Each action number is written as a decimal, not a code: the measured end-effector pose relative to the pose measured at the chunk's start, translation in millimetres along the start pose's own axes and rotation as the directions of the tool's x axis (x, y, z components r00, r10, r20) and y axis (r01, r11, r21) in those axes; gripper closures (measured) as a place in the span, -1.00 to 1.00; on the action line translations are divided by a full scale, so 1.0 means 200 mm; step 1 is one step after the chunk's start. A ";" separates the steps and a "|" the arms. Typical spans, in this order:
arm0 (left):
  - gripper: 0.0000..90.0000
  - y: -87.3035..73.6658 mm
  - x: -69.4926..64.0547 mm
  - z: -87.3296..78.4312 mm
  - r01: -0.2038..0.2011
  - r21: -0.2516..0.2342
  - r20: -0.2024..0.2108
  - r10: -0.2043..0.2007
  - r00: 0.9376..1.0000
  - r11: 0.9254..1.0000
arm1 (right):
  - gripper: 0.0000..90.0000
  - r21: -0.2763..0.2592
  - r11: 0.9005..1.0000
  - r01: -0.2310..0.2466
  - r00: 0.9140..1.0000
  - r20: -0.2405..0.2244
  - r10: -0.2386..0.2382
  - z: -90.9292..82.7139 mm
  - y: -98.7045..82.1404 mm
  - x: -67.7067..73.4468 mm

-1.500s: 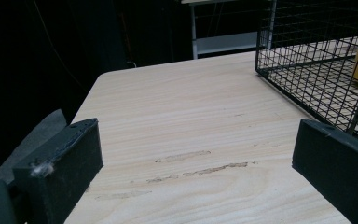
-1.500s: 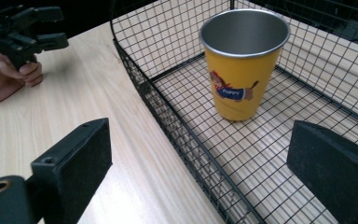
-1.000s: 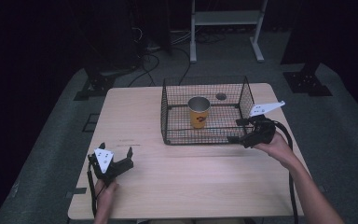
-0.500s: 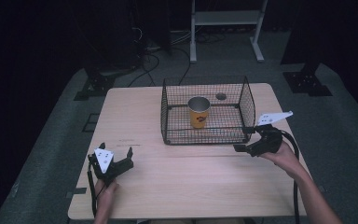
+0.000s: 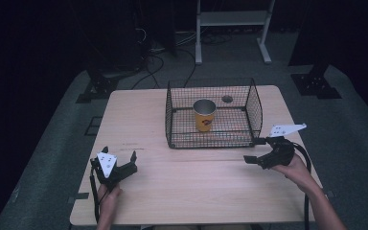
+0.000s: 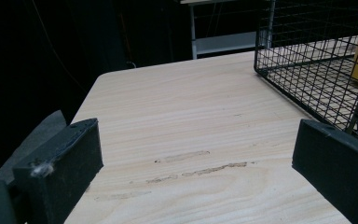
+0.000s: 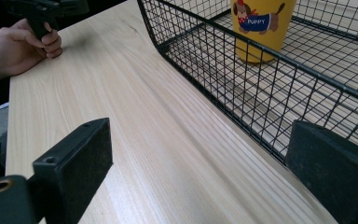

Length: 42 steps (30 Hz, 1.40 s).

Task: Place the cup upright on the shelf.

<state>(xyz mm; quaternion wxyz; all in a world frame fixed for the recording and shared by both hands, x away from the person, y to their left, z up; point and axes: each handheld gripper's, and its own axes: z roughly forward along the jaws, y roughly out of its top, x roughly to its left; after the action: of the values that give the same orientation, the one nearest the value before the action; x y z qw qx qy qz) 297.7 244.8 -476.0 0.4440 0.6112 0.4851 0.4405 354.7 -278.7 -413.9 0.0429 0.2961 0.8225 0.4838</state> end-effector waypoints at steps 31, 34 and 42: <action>-0.98 0.00 0.00 0.00 -0.002 -0.001 0.000 0.002 1.000 1.000 | -0.72 -0.022 0.999 -0.032 0.999 0.029 0.033 -0.05 -0.20 0.05; -0.98 0.00 0.00 0.00 -0.003 -0.001 0.000 0.003 1.000 1.000 | -0.72 -0.037 0.999 -0.038 0.999 0.030 0.039 -0.05 -0.23 0.06; -0.98 0.00 0.00 0.00 -0.006 0.001 -0.001 0.006 1.000 1.000 | -0.72 -0.100 0.993 -0.065 0.996 0.051 0.070 -0.07 -0.31 0.12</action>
<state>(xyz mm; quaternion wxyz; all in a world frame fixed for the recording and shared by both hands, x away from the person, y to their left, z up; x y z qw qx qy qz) 297.8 244.1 -476.1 0.4422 0.6127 0.4838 0.4416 302.8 -299.6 -453.3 0.0633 0.3341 0.7857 0.5168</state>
